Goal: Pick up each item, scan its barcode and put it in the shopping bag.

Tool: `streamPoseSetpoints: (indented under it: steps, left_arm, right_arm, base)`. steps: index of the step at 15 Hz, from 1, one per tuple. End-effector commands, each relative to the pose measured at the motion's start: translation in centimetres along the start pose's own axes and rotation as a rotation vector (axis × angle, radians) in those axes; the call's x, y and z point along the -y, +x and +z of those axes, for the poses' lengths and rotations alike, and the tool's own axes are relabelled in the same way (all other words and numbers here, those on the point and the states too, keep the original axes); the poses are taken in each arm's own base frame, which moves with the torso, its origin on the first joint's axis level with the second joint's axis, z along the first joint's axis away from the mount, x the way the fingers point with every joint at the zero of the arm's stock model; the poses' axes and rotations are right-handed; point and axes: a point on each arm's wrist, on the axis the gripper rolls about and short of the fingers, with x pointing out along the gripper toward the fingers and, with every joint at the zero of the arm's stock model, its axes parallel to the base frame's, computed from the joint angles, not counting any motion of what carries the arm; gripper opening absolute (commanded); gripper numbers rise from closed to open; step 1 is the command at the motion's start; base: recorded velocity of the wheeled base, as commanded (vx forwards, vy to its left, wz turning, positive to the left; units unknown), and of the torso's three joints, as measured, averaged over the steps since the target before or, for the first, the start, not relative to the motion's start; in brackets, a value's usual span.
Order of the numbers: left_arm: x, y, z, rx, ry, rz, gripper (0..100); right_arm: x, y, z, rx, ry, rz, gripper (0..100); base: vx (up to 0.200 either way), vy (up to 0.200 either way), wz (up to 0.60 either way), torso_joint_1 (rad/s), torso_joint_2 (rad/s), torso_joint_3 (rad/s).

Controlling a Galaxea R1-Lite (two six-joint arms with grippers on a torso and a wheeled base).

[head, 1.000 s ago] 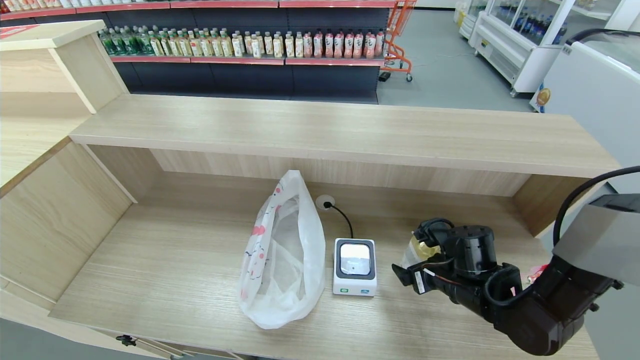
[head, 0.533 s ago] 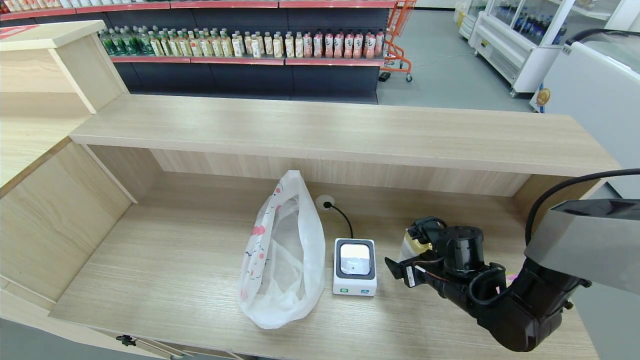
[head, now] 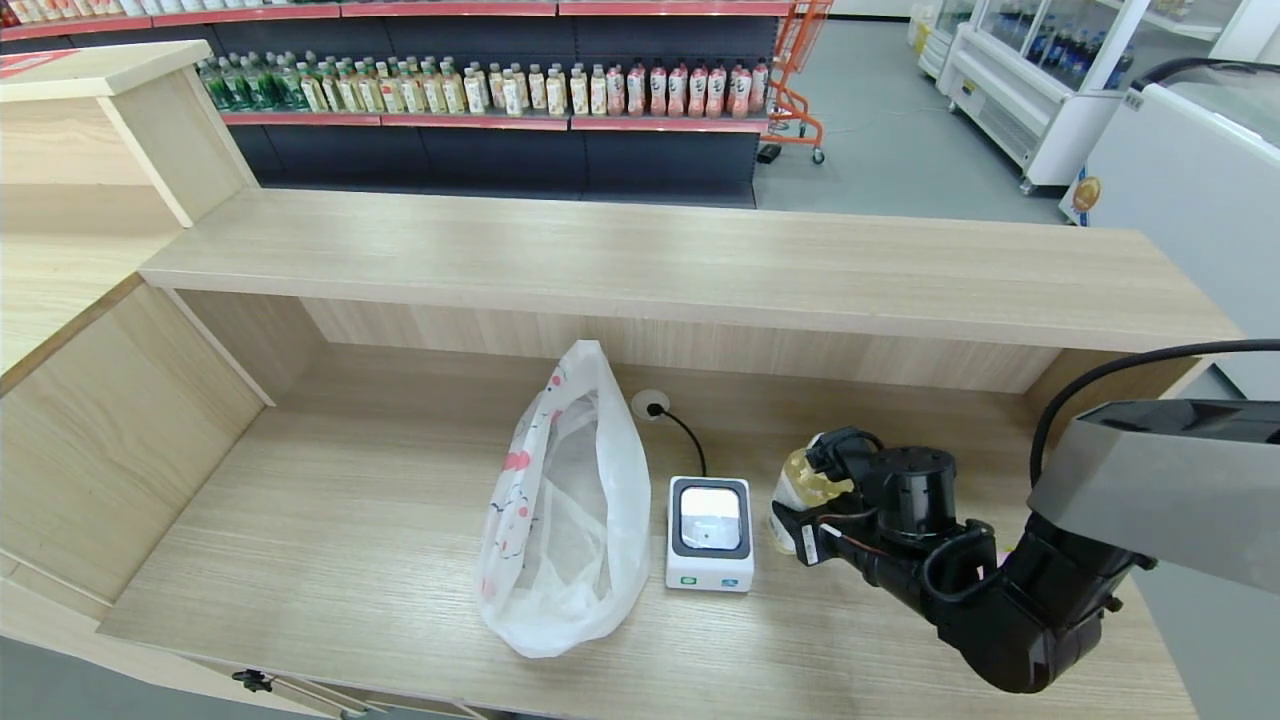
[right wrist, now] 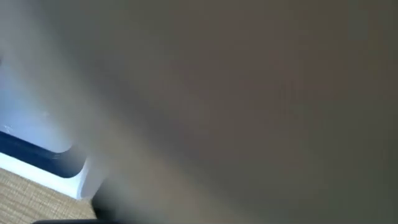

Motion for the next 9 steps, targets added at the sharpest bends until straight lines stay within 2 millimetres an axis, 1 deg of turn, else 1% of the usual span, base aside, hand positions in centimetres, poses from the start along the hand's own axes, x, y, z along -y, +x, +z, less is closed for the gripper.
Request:
streamPoseSetpoints:
  steps: [1,4,5,7,9]
  left_arm:
    - [0.0,0.0,0.0,0.001,-0.001,-0.001,100]
    - [0.0,0.0,0.0,0.001,-0.001,-0.001,100]
    - [0.0,0.0,0.0,0.001,-0.001,0.001,100]
    - [0.0,0.0,0.0,0.001,-0.001,-0.001,100]
    - [0.0,0.0,0.0,0.001,0.001,0.001,100]
  right_arm:
    - [0.0,0.1,0.2,0.007,-0.003,0.0,0]
    - [0.4,0.1,0.6,0.025,0.007,0.001,0]
    - [0.8,-0.1,1.1,0.042,0.016,0.028,0]
    - [2.4,-1.7,3.6,0.106,0.034,0.139,0]
    - [4.2,-3.3,5.7,0.098,0.046,0.225,0]
  base:
    - [0.0,0.0,0.0,0.0,0.0,0.0]
    - [0.0,0.0,0.0,0.0,0.0,0.0]
    - [0.0,0.0,0.0,0.0,0.0,0.0]
    - [0.0,0.0,0.0,0.0,0.0,0.0]
    - [0.0,0.0,0.0,0.0,0.0,0.0]
